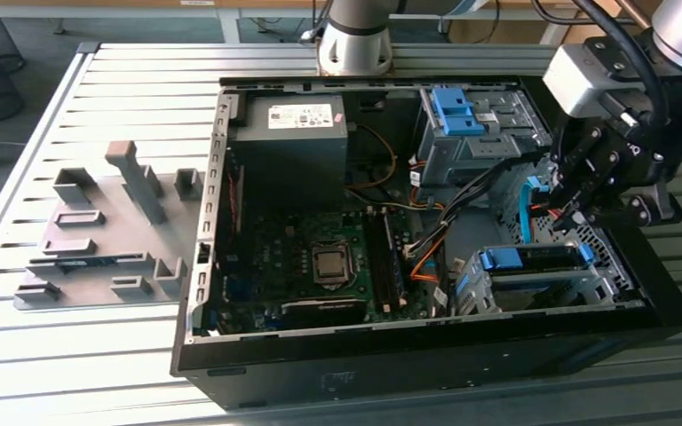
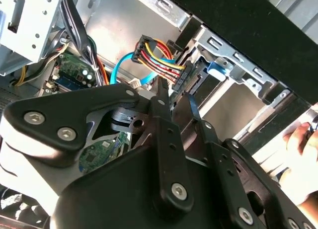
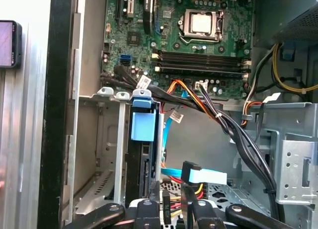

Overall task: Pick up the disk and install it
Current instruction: 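Insert the first disk wire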

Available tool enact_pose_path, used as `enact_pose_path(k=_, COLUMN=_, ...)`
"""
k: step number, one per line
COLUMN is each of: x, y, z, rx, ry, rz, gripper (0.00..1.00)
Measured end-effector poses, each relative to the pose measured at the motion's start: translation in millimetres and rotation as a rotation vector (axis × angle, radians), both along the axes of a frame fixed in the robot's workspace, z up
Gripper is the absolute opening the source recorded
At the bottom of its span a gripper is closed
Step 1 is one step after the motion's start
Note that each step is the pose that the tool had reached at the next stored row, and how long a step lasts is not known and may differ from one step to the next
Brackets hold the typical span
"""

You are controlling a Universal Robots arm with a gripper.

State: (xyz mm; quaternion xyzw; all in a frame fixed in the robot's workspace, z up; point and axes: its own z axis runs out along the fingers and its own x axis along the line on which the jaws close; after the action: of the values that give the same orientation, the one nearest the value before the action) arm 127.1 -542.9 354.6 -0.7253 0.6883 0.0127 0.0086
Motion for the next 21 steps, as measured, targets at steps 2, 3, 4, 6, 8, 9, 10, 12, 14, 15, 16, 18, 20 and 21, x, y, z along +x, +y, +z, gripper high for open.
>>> enact_pose_path(k=2, x=2.4, y=0.0, z=-0.6, rx=0.0002, ry=0.0001, rz=0.002, gripper=0.31)
enact_pose_path(k=3, x=3.1, y=0.0, z=-0.9, rx=0.0001, ry=0.0, rz=0.003, gripper=0.31)
enact_pose_path(k=4, x=3.5, y=0.0, z=-1.3, rx=0.0001, ry=0.0, rz=0.006, gripper=0.31)
enact_pose_path(k=6, x=3.6, y=-0.3, z=-2.1, rx=0.0, ry=0.0, rz=0.014, gripper=0.31)
enact_pose_path(k=8, x=3.7, y=-0.9, z=-2.6, rx=0.0001, ry=0.0, rz=0.017, gripper=0.31)
enact_pose_path(k=9, x=3.7, y=-1.7, z=-2.8, rx=0.0001, ry=-0.0001, rz=0.018, gripper=0.31)
enact_pose_path(k=10, x=3.8, y=-2.4, z=-2.9, rx=0.0001, ry=-0.0001, rz=0.018, gripper=0.31)
enact_pose_path(k=12, x=3.8, y=-3.8, z=-3.1, rx=-0.0001, ry=-0.0002, rz=0.02, gripper=0.31)
enact_pose_path(k=14, x=3.8, y=-4.0, z=-3.8, rx=0.0003, ry=-0.0003, rz=0.022, gripper=0.31)
enact_pose_path(k=15, x=3.8, y=-4.0, z=-4.6, rx=0.0002, ry=-0.0004, rz=0.026, gripper=0.31)
enact_pose_path(k=16, x=3.9, y=-4.0, z=-5.4, rx=0.0001, ry=-0.0005, rz=0.032, gripper=0.31)
enact_pose_path(k=18, x=4.0, y=-4.0, z=-6.8, rx=0.0, ry=-0.0008, rz=0.041, gripper=0.31)
enact_pose_path(k=20, x=4.1, y=-4.0, z=-8.0, rx=0.0001, ry=-0.001, rz=0.048, gripper=0.31)
enact_pose_path(k=21, x=4.1, y=-4.0, z=-8.4, rx=0.0, ry=-0.0011, rz=0.051, gripper=0.31)
